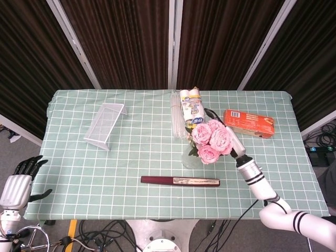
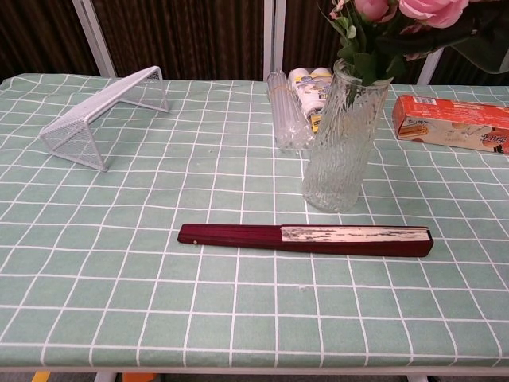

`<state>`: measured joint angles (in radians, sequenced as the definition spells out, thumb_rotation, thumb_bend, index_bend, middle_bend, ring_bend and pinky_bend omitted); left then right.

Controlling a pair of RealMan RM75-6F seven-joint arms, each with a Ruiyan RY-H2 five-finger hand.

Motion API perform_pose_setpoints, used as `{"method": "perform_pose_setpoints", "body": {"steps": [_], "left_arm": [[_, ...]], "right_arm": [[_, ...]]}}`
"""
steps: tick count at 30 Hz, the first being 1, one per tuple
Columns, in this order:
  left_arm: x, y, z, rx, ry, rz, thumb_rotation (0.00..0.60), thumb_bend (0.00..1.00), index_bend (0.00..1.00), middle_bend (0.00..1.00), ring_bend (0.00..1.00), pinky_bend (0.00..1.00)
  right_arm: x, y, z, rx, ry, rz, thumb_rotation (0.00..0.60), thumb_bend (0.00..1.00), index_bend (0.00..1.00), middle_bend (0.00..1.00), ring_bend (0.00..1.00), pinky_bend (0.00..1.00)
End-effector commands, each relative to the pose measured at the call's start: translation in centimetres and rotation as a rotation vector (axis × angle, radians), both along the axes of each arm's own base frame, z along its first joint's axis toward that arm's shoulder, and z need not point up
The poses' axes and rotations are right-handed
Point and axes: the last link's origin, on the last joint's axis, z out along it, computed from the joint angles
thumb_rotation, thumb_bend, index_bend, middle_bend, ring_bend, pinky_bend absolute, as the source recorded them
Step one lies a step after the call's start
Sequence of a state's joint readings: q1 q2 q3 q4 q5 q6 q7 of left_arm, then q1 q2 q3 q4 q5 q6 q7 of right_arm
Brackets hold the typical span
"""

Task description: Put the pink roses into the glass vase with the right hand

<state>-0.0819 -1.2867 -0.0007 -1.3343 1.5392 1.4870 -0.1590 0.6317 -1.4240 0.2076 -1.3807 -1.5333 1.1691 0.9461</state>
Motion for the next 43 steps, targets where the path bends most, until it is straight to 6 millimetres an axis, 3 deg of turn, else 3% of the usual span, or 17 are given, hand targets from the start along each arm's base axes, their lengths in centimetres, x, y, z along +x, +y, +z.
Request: {"method": "perform_pose_setpoints", "body": {"steps": [1,9,19,28,34,43], "left_arm": [[0.1,0.0,-0.1,-0.003,0.001,-0.001,0.600,0.00,0.19,0.10,0.09,0.13],[0.5,0.2,-0.4,-0.011,0.010,-0.010,0.600,0.00,0.19,0.10,0.09,0.13],[1.0,0.3,-0.7,-0.016,0.019,-0.016,0.600,0.00,0.19,0.10,0.09,0.13],[1.8,0.4,-0.1,0.003,0.024,-0.034,0.600,0.00,0.19,0.10,0.09,0.13],[1.8,0.3,-0.2,0.006,0.026,-0.031,0.600,0.00,0.19,0.10,0.09,0.13],[1.5,0.2,-0.2,0.014,0.024,-0.027,0.600,0.00,0.19,0.10,0.09,0.13]], "right_arm": [[-2.0,0.8,2.0,-0.021,0.201,-0.019,0.600,0.00,0.00,0.00,0.00,0.00],[-6.2,3.7,5.7,-0.031,0.423,-0.105,0.600,0.00,0.00,0.00,0.00,0.00],[-13.7,10.3,9.6,-0.122,0.880,-0.342,0.600,0.01,0.00,0.00,0.00,0.00],[-18.5,15.7,9.8,-0.320,1.154,-0.468,0.600,0.02,0.00,0.00,0.00,0.00],[-20.2,17.5,9.3,-0.350,1.264,-0.464,0.600,0.00,0.00,0.00,0.00,0.00],[-20.0,18.2,8.9,-0.429,1.204,-0.466,0.600,0.00,0.00,0.00,0.00,0.00]]}}
